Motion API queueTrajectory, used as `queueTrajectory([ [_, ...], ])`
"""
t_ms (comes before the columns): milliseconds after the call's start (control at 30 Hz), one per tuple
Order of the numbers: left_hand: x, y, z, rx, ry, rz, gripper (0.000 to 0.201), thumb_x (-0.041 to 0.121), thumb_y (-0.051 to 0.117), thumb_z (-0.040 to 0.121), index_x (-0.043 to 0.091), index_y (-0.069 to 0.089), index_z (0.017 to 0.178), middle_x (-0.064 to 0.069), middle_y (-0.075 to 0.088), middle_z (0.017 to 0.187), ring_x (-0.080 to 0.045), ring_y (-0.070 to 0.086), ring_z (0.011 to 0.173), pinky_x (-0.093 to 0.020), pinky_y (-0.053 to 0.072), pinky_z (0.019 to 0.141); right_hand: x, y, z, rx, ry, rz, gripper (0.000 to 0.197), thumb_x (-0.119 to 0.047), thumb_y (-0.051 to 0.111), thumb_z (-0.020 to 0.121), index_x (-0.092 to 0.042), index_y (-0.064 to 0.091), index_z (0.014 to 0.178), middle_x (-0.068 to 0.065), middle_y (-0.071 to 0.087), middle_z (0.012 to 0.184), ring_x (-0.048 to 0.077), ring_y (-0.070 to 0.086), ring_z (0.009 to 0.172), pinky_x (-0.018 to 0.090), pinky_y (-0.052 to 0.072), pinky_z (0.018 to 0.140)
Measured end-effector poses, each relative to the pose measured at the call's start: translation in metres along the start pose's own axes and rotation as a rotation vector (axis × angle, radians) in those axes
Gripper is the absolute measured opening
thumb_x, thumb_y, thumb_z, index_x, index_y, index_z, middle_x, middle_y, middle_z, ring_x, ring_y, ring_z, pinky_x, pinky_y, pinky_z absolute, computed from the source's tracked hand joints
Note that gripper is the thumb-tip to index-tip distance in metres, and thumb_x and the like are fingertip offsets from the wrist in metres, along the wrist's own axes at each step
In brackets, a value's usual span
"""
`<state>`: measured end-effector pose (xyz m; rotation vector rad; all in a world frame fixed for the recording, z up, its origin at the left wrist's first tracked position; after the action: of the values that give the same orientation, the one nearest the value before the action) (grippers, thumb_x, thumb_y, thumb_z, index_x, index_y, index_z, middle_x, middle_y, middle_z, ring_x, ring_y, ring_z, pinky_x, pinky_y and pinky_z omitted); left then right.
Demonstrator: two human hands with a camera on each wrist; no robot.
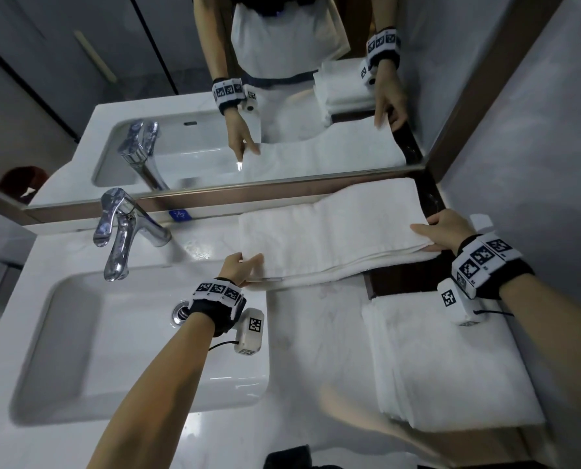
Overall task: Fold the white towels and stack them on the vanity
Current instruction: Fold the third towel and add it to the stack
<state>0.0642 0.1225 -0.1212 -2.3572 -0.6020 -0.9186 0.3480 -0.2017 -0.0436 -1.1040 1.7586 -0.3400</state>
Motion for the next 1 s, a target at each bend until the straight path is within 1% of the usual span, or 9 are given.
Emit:
queueTrajectory([
  [133, -0.001, 0.004, -0.001, -0.018, -0.003, -0.019, 0.020, 0.023, 0.058, 0.090, 0.008, 0.045, 0.085, -0.011, 0.045, 0.097, -0.023, 0.048, 0.093, -0.051, 0.043, 0.101, 0.008, 0.010, -0.006, -0.106, 0.127, 0.328, 0.041, -0.010, 0.059, 0.091, 0.018, 0.051, 0.119, 0.028, 0.056, 0.124, 0.037, 0.054, 0.119, 0.043, 0.048, 0.095],
  [267, 0.005, 0.007, -0.005, -0.097, -0.026, -0.302, 0.023, 0.015, 0.050, 0.094, 0.003, 0.049, 0.113, -0.016, 0.051, 0.117, -0.032, 0.054, 0.107, -0.051, 0.049, 0.095, 0.005, 0.013, -0.004, -0.169, 0.158, 0.552, 0.029, -0.009, 0.048, 0.097, 0.011, 0.050, 0.117, 0.027, 0.051, 0.129, 0.034, 0.048, 0.125, 0.046, 0.044, 0.099],
  [400, 0.012, 0.000, -0.009, -0.091, -0.025, -0.474, 0.016, 0.012, 0.043, 0.088, 0.007, 0.054, 0.099, -0.011, 0.051, 0.090, -0.023, 0.053, 0.078, -0.040, 0.049, 0.070, 0.006, 0.007, 0.002, -0.138, 0.147, 0.618, 0.013, -0.017, 0.045, 0.092, -0.005, 0.050, 0.095, 0.016, 0.052, 0.111, 0.029, 0.050, 0.108, 0.046, 0.047, 0.092],
  [533, 0.006, 0.000, -0.013, -0.091, -0.059, -0.325, 0.008, 0.011, 0.044, 0.083, 0.007, 0.051, 0.084, -0.004, 0.052, 0.064, -0.016, 0.049, 0.052, -0.022, 0.039, 0.046, 0.011, 0.001, 0.004, -0.087, 0.106, 0.480, 0.011, -0.020, 0.050, 0.080, -0.010, 0.054, 0.078, 0.013, 0.056, 0.093, 0.027, 0.054, 0.090, 0.037, 0.043, 0.077],
  [633, 0.002, -0.001, -0.014, -0.025, -0.091, 0.099, 0.023, 0.010, 0.054, 0.081, -0.002, 0.051, 0.100, -0.014, 0.048, 0.090, -0.027, 0.051, 0.079, -0.033, 0.045, 0.066, 0.012, -0.012, 0.008, 0.014, 0.028, 0.014, 0.019, -0.018, 0.059, 0.076, -0.010, 0.050, 0.062, 0.013, 0.051, 0.073, 0.028, 0.054, 0.078, 0.034, 0.040, 0.070],
  [700, 0.014, -0.009, -0.014, 0.167, 0.022, 0.418, 0.057, 0.016, 0.064, 0.081, -0.007, 0.039, 0.127, -0.020, 0.044, 0.119, -0.035, 0.047, 0.112, -0.040, 0.042, 0.093, -0.001, -0.021, 0.006, 0.123, -0.069, -0.221, 0.015, -0.016, 0.065, 0.076, -0.005, 0.060, 0.084, 0.017, 0.059, 0.091, 0.032, 0.059, 0.094, 0.037, 0.048, 0.082],
  [767, 0.054, -0.003, -0.030, 0.344, 0.350, 0.548, 0.066, 0.016, 0.065, 0.083, -0.007, 0.031, 0.135, -0.023, 0.035, 0.138, -0.038, 0.035, 0.129, -0.039, 0.030, 0.110, -0.025, -0.022, 0.003, 0.219, -0.210, -0.302, 0.039, -0.018, 0.066, 0.079, -0.005, 0.056, 0.115, 0.017, 0.053, 0.122, 0.036, 0.050, 0.116, 0.044, 0.041, 0.100],
  [867, 0.092, 0.058, -0.045, 0.196, 0.675, 0.741, 0.063, 0.016, 0.047, 0.094, -0.002, 0.017, 0.146, -0.019, 0.017, 0.156, -0.031, 0.014, 0.146, -0.039, 0.013, 0.120, -0.078, 0.013, -0.012, 0.115, -0.524, -0.391, 0.046, -0.015, 0.058, 0.088, -0.006, 0.047, 0.132, 0.016, 0.035, 0.145, 0.033, 0.032, 0.136, 0.037, 0.025, 0.111],
  [1000, 0.092, 0.133, -0.028, -0.047, 0.685, 1.026, 0.064, 0.032, 0.027, 0.100, 0.011, -0.007, 0.150, -0.004, -0.012, 0.160, -0.023, -0.014, 0.147, -0.048, -0.003, 0.119, -0.108, 0.088, -0.021, -0.108, -0.742, -0.839, 0.061, -0.036, 0.042, 0.097, -0.024, 0.017, 0.151, -0.004, -0.003, 0.161, 0.025, -0.009, 0.148, 0.053, 0.006, 0.117],
])
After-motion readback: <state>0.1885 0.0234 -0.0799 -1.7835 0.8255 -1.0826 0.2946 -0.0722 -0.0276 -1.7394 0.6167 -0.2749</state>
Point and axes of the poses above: each hand's wrist, its own z-axis towards the middle knuckle, its own y-axis out of the palm, x = y × z, the point moved 10 cm from there along z, towards the middle knuckle
